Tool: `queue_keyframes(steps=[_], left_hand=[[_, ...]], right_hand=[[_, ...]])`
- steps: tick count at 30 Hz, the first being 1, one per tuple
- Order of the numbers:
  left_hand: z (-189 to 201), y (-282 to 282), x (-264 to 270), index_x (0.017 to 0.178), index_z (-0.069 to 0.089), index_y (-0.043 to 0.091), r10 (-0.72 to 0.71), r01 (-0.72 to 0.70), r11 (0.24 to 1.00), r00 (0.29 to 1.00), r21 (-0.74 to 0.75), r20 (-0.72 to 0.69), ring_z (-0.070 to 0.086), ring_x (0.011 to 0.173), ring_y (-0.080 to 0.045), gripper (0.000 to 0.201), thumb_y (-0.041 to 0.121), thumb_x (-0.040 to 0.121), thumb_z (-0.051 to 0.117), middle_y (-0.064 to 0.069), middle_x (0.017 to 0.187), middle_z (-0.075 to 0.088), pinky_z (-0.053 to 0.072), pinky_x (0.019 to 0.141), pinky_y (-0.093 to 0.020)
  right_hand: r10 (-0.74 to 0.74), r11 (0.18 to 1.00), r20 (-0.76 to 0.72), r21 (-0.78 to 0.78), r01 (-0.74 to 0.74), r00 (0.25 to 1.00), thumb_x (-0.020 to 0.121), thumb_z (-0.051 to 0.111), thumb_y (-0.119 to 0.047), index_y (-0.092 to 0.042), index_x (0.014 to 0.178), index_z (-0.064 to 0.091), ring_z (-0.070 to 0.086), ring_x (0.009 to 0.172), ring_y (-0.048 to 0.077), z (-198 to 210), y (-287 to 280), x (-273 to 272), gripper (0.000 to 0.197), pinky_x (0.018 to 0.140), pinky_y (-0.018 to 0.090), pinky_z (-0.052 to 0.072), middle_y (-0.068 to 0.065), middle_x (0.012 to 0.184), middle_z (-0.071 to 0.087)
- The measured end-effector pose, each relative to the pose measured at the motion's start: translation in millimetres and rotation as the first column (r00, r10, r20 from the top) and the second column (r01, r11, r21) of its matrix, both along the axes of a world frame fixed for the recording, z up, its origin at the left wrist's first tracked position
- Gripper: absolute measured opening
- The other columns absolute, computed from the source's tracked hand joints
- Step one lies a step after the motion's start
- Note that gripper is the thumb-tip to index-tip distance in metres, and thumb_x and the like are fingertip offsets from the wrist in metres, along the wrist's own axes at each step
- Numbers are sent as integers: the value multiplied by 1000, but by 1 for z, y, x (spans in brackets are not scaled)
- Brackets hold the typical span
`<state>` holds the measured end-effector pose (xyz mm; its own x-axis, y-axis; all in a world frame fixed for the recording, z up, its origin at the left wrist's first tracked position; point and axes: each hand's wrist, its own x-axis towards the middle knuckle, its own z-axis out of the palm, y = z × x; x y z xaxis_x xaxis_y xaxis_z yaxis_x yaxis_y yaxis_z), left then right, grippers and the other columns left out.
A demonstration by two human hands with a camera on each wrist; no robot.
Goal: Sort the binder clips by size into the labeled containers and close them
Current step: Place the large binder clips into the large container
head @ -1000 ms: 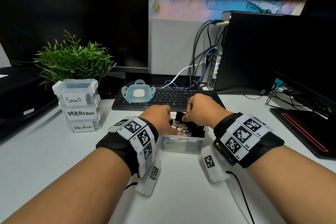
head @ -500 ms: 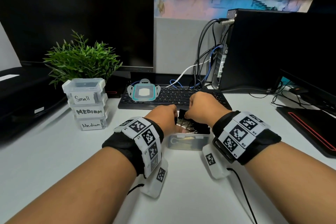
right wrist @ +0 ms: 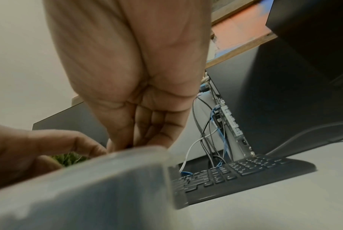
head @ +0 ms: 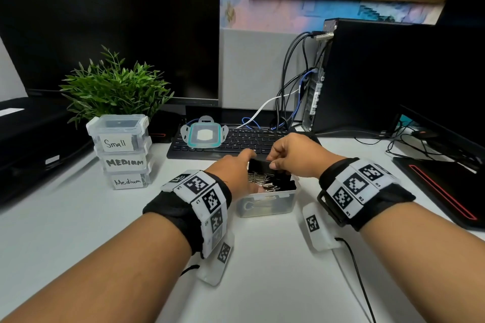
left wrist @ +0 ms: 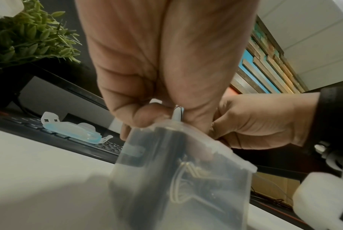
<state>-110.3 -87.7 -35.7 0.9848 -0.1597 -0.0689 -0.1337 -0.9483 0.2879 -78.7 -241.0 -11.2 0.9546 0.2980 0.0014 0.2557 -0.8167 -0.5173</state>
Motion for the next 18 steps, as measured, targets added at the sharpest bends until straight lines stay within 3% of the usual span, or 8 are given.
queue_keyframes(steps=[3, 8, 13, 18], left_hand=[[0, 1, 0, 145, 22, 34, -24, 24, 999, 1000, 24, -11, 51, 116, -26, 77, 48, 82, 64, -12, 130, 47, 41, 89, -31], [-1, 1, 0, 144, 25, 29, -7, 8, 1000, 1000, 18, -8, 51, 116, -26, 75, 44, 83, 65, -12, 128, 49, 42, 91, -32], [-2, 1, 1, 141, 28, 30, -2, 2, 1000, 1000, 22, 7, 54, 111, -26, 69, 43, 83, 65, -10, 125, 51, 44, 86, -33], [0, 2, 2, 141, 29, 32, -10, 10, 999, 1000, 36, 2, 54, 111, -23, 69, 43, 83, 64, -6, 125, 55, 44, 86, -31]], right_hand=[[34, 999, -23, 27, -33, 999, 83, 70, -10, -19, 80, 67, 58, 64, 5, 2, -5, 0, 10, 64, 17, 49, -7, 69, 63], [26, 992, -28, 125, -22, 999, 79, 74, -6, -19, 74, 63, 59, 66, 12, -3, -6, 1, 18, 74, 30, 54, -3, 69, 64], [4, 998, 16, 67, -5, 1000, 76, 76, -7, -19, 78, 62, 57, 62, 4, -6, -2, -1, 18, 62, 16, 48, -6, 70, 62], [-3, 1000, 84, -3, 3, 996, 80, 72, -9, -18, 83, 61, 58, 73, 9, -8, 4, -8, 15, 63, 15, 46, -4, 79, 62]])
